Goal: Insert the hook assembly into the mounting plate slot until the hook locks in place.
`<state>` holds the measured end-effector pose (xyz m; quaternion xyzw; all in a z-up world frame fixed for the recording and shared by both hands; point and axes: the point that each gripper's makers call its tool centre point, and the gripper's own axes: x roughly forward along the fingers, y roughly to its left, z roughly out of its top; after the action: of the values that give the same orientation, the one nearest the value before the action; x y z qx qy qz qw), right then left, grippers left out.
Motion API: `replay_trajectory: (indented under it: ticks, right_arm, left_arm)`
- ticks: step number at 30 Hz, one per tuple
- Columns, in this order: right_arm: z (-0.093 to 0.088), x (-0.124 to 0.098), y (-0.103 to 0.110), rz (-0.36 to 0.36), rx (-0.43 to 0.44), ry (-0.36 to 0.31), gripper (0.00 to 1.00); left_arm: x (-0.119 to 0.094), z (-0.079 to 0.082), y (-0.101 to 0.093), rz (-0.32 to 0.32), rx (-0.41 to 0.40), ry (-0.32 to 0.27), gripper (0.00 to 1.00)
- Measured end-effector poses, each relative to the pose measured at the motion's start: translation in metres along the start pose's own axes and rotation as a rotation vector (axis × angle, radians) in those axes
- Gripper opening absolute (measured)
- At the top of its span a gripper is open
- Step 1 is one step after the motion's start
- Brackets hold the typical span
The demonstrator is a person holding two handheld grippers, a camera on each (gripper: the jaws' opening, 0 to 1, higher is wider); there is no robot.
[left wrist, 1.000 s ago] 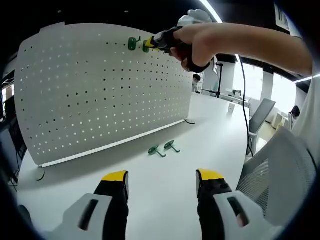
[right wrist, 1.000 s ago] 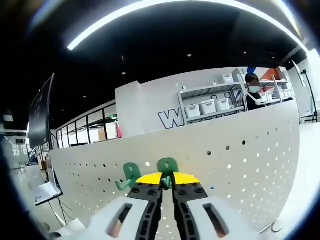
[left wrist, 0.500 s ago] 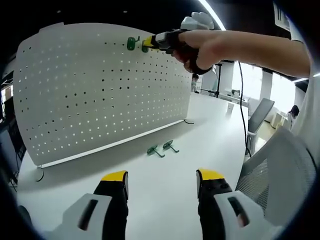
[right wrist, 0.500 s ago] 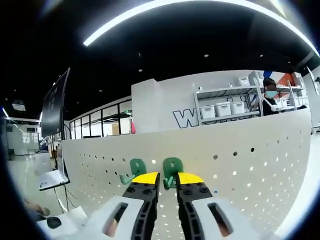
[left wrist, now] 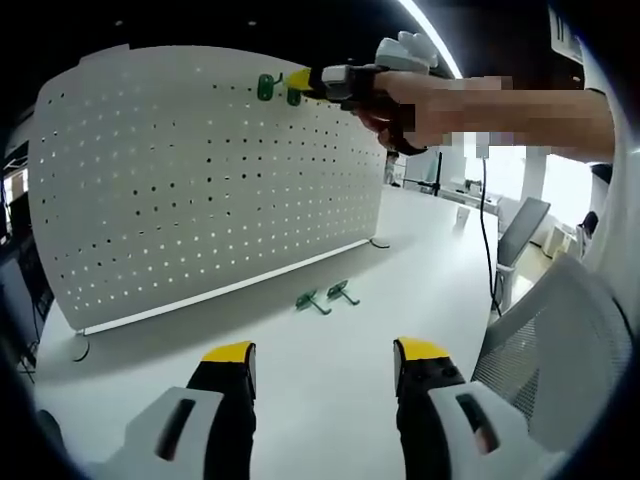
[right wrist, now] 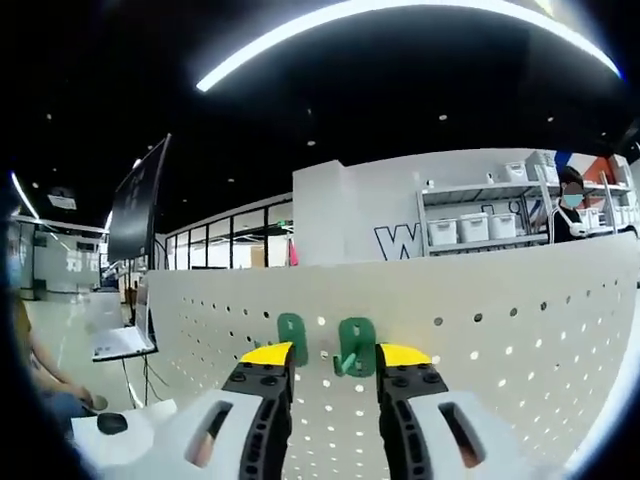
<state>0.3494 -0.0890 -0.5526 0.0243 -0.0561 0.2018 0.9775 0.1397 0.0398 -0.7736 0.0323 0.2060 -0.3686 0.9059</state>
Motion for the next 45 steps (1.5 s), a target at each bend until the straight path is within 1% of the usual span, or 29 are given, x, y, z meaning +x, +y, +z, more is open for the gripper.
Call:
replay_trajectory:
  ticks: [1, 4, 7, 8, 10, 14, 20, 22, 23, 25, 35, 39, 45]
  right_arm:
    - [-0.001, -0.001, 0.001, 0.011, -0.017, 0.007, 0.31]
    - [-0.002, -0.005, 0.003, 0.03, -0.032, 0.006, 0.34]
    - [0.0, -0.008, 0.005, 0.052, -0.024, -0.016, 0.39]
    - [0.0, -0.009, 0.006, 0.055, -0.036, -0.014, 0.41]
    - [-0.003, -0.011, 0.007, 0.073, -0.04, -0.006, 0.42]
    - [-0.003, -0.013, 0.008, 0.089, -0.04, -0.01, 0.45]
    - [-0.003, -0.014, 0.006, 0.09, -0.028, -0.012, 0.46]
    - [-0.002, -0.016, 0.009, 0.108, -0.069, -0.012, 0.46]
    - [-0.002, -0.017, 0.011, 0.119, -0.06, -0.012, 0.46]
    - [-0.003, -0.019, 0.011, 0.119, -0.051, -0.017, 0.46]
    - [-0.016, -0.037, 0.013, 0.155, -0.032, 0.008, 0.48]
    - [-0.023, -0.045, 0.015, 0.18, -0.03, 0.022, 0.49]
    - [-0.028, -0.049, 0.017, 0.194, -0.022, 0.031, 0.49]
  left_arm:
    - [0.0, 0.0, 0.0, -0.001, 0.001, 0.0, 0.57]
    - [0.001, -0.002, 0.0, -0.002, 0.002, 0.006, 0.57]
    - [0.0, -0.002, 0.001, 0.0, 0.002, 0.007, 0.57]
    - [0.0, -0.002, 0.001, 0.001, 0.002, 0.006, 0.57]
    - [0.0, -0.003, 0.001, 0.003, -0.002, 0.007, 0.57]
    - [-0.001, -0.002, 0.002, 0.007, -0.006, 0.002, 0.57]
    - [-0.001, -0.002, 0.003, 0.01, -0.007, 0.001, 0.57]
    - [-0.001, -0.002, 0.003, 0.007, -0.009, 0.0, 0.57]
    - [0.0, -0.002, 0.003, 0.008, -0.008, -0.001, 0.57]
    - [0.0, -0.002, 0.003, 0.008, -0.007, 0.002, 0.57]
    - [0.0, -0.002, 0.004, 0.012, -0.009, 0.001, 0.58]
    - [0.0, -0.002, 0.004, 0.013, -0.008, -0.001, 0.58]
    - [0.0, -0.001, 0.004, 0.014, -0.01, -0.004, 0.58]
